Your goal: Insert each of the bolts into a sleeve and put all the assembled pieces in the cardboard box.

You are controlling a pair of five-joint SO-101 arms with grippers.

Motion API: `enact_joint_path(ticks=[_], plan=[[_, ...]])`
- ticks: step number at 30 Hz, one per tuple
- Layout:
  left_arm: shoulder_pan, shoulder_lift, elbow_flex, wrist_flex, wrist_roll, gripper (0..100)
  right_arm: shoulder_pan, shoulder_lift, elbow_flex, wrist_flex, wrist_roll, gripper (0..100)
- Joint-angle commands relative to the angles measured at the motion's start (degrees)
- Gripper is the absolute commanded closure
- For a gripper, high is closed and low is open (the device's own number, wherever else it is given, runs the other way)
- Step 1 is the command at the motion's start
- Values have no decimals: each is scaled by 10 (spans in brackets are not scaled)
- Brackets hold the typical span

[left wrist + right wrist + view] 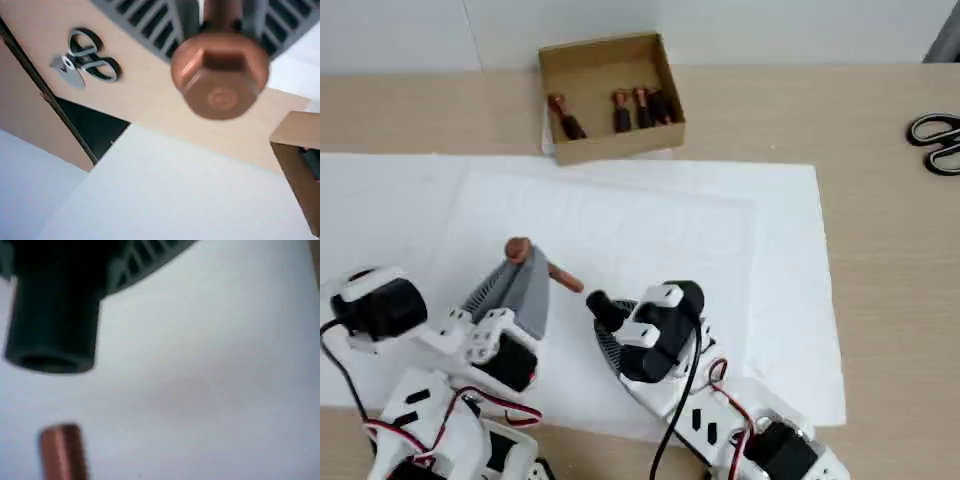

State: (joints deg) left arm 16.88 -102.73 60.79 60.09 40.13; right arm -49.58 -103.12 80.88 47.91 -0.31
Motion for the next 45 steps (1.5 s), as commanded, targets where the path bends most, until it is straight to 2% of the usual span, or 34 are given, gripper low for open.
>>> enact_joint_path(ticks=[1, 11, 17, 23, 28, 45], plan=[[15, 4, -1, -16, 4, 994, -4, -7, -2, -31, 7, 996], [22, 4, 0, 14, 4, 994, -4, -7, 3, -40, 8, 996], [67, 4, 0, 17, 4, 994, -5, -2, 5, -72, 18, 996], [84, 4, 15, 21, 3, 994, -31, -6, 9, -72, 42, 996], [83, 4, 14, 21, -18, 994, -33, -6, 7, -72, 44, 996], [82, 5, -69, 23, -18, 994, -32, -6, 40, -71, 42, 995]])
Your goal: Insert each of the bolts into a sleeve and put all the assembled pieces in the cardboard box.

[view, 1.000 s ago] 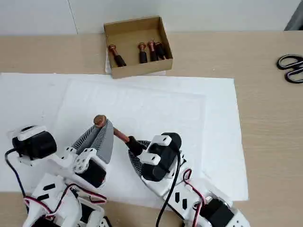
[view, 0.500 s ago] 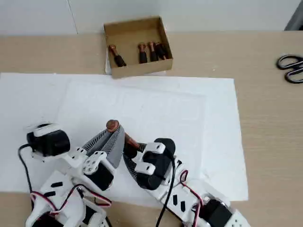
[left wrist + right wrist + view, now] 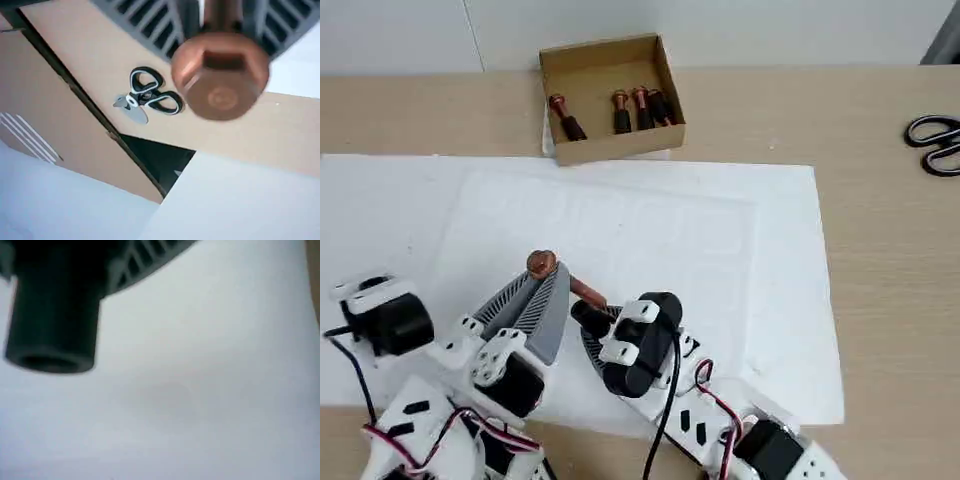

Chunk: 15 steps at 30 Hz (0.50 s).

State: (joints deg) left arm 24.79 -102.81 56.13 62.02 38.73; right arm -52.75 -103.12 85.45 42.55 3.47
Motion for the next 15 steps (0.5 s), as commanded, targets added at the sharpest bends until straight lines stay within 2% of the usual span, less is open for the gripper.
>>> enact_joint_path(ticks=[1, 6, 9, 15], plan=[[3, 6, -23, 8, -4, 994, 1, -6, -7, -17, 4, 995], [-20, 6, -23, 8, -24, 994, 42, -7, -8, -18, 5, 995], [-42, 6, -19, 10, -25, 994, 44, -7, -14, -18, 4, 995], [-43, 5, 13, 8, -25, 994, 43, -7, -33, -18, 6, 995]])
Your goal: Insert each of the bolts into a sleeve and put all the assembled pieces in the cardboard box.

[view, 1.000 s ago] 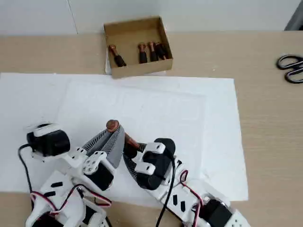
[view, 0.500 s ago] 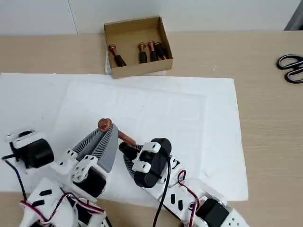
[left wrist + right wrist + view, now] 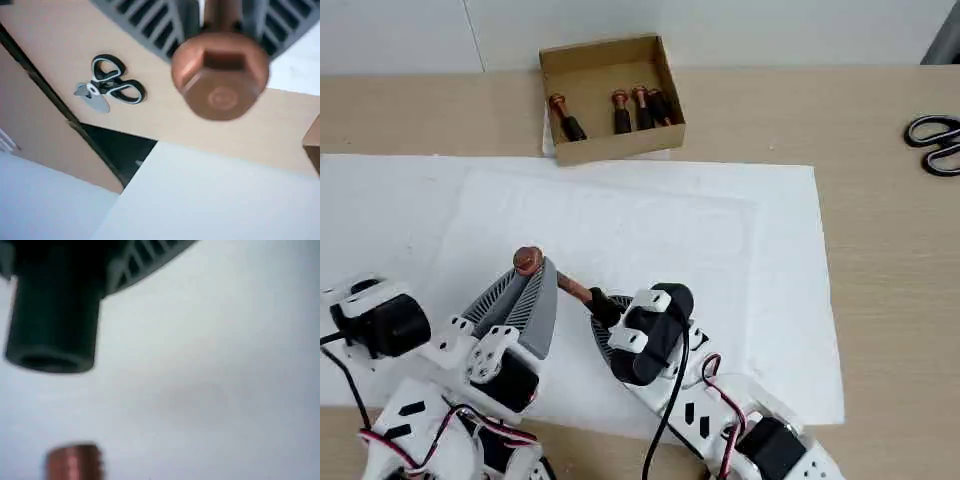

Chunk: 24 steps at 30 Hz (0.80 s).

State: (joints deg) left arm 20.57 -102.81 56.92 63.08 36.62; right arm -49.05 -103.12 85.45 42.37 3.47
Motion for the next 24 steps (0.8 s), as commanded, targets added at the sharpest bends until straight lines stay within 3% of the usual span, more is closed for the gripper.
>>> enact_joint_path(ticks=[1, 24], plan=[[-1, 5, 9, -4, -4, 994, 6, -7, -33, -16, 6, 995], [0, 5, 57, -11, -4, 994, -18, -7, -61, -15, 7, 995]])
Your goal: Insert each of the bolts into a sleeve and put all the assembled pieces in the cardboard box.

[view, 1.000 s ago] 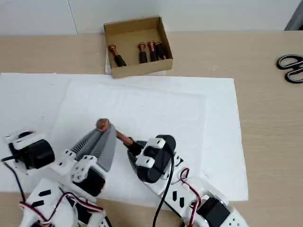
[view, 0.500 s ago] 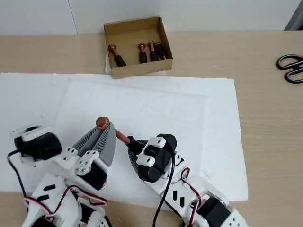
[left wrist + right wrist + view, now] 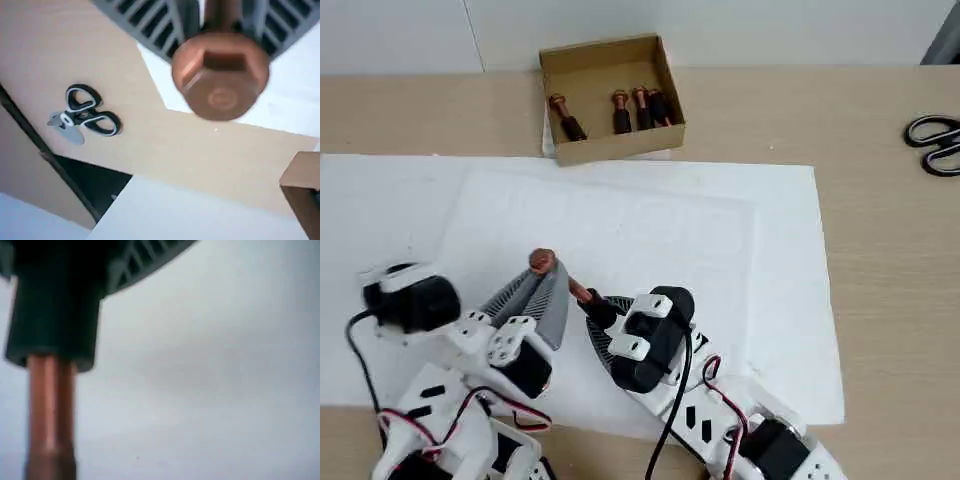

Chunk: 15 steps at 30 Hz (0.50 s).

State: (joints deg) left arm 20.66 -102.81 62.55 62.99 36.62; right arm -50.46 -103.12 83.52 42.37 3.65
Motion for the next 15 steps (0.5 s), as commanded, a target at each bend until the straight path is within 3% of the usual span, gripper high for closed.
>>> enact_joint_path(ticks=[1, 8, 15], plan=[[3, 5, 0, -7, -4, 994, -4, -7, -46, -16, 8, 995], [85, 5, 29, 6, -4, 994, -4, -7, -50, -16, 28, 995], [101, 5, 69, 9, -55, 994, -4, -6, -50, -44, 29, 995]])
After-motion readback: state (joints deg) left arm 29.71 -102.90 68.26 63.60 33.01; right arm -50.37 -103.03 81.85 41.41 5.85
